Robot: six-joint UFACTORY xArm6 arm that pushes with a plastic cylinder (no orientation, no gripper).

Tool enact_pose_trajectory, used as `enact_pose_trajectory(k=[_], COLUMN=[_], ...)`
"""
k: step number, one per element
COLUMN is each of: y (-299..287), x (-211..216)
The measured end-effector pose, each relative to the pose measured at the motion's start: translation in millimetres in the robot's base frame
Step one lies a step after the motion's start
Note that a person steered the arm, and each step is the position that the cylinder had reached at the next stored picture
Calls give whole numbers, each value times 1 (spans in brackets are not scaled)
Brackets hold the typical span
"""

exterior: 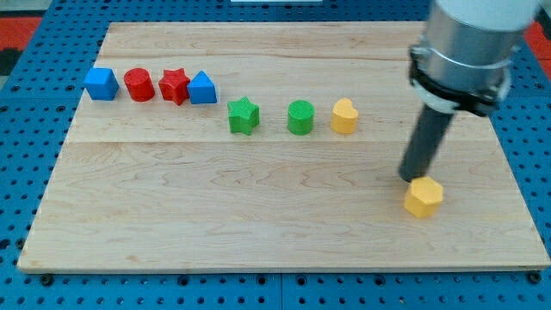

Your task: Slide the yellow heart horizontally to the left of the yellow hexagon

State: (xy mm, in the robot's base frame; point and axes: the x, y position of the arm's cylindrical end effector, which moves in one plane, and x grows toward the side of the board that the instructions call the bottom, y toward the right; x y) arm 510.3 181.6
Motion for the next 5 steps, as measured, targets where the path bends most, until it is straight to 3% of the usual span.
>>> enact_pose_trajectory(k=[1,3,4,5], y=[-7,-12,-68,-75], x=[3,-117,-117,-121])
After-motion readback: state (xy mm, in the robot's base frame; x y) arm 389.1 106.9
